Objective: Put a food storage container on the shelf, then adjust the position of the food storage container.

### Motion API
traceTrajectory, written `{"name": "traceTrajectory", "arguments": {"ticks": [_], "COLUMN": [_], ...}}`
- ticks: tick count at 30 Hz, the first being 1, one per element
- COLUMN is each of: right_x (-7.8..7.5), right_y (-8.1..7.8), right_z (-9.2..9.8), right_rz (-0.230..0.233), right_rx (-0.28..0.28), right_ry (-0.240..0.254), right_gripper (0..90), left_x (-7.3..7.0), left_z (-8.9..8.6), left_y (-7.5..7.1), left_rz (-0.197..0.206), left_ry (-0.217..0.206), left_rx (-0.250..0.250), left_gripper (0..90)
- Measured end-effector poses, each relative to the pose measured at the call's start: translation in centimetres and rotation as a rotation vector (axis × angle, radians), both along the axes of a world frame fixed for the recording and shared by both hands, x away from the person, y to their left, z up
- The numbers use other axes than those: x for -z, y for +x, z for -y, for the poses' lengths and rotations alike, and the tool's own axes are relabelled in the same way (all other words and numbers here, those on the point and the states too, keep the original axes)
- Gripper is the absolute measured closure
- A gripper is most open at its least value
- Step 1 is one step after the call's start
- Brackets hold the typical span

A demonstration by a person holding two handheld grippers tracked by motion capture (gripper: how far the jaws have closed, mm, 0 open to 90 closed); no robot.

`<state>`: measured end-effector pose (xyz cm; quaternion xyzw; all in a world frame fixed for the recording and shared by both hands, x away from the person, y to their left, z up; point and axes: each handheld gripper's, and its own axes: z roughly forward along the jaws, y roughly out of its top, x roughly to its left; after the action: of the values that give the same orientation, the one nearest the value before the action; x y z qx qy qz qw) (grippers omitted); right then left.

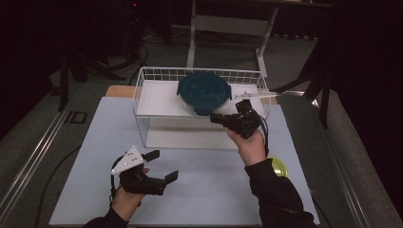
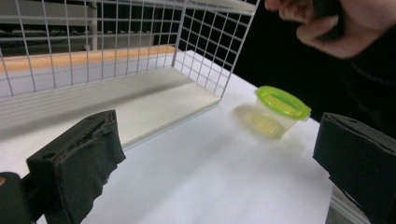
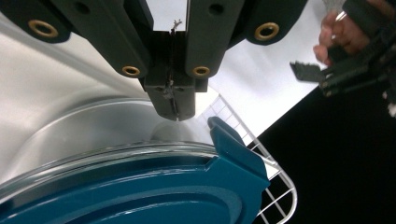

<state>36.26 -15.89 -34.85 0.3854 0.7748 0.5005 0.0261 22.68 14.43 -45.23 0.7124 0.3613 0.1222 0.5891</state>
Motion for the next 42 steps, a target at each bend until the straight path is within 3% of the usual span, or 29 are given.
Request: {"name": "traceTrajectory", "arguments": {"ticks": [6, 10, 15, 21, 23, 28, 30, 33, 36, 39, 42], "right_x": [0.0, -0.1, -0.2, -0.1, 0.0, 0.6, 1.0, 1.7, 2.3, 2.9, 3.5], "right_y": [1.0, 1.4, 1.1, -1.2, -2.2, -4.7, -5.7, -7.0, -8.3, -9.2, -9.8], "right_z": [-0.2, -0.1, 0.1, 1.5, 2.2, 3.6, 4.3, 5.4, 6.5, 7.8, 8.8], "right_rz": [0.000, 0.019, 0.027, 0.066, 0.075, 0.117, 0.120, 0.123, 0.169, 0.174, 0.160], "right_rx": [0.023, 0.052, 0.030, -0.002, -0.019, -0.035, -0.052, -0.040, -0.027, -0.023, -0.038], "right_ry": [-0.004, -0.009, -0.005, -0.002, 0.019, 0.009, 0.004, 0.000, -0.025, 0.022, 0.031], "right_gripper": [89.7, 89.7, 82.9, 69.9, 58.4, 26.9, 20.9, 18.9, 16.5, 14.0, 14.1], "left_x": [0.7, 0.8, 1.0, 0.6, 0.7, 0.8, 0.9, 1.0, 1.2, 1.4, 1.5], "left_z": [0.3, 0.4, 0.6, 0.4, 0.2, -0.5, -0.7, -0.9, -0.9, -1.0, -1.1], "left_y": [-0.4, -0.5, -0.5, -0.8, -0.8, -0.9, -1.1, -1.3, -1.3, -1.3, -1.5], "left_rz": [0.030, 0.052, 0.053, 0.071, 0.068, 0.057, 0.064, 0.078, 0.075, 0.074, 0.079], "left_ry": [0.027, 0.022, 0.022, 0.024, 0.024, 0.022, 0.010, -0.001, 0.010, 0.020, 0.028], "left_rx": [0.001, 0.003, 0.044, 0.084, 0.083, 0.076, 0.073, 0.074, 0.074, 0.074, 0.076], "left_gripper": [0.6, 0.5, 0.6, 0.6, 0.6, 0.6, 0.6, 0.6, 0.6, 0.6, 0.6]}}
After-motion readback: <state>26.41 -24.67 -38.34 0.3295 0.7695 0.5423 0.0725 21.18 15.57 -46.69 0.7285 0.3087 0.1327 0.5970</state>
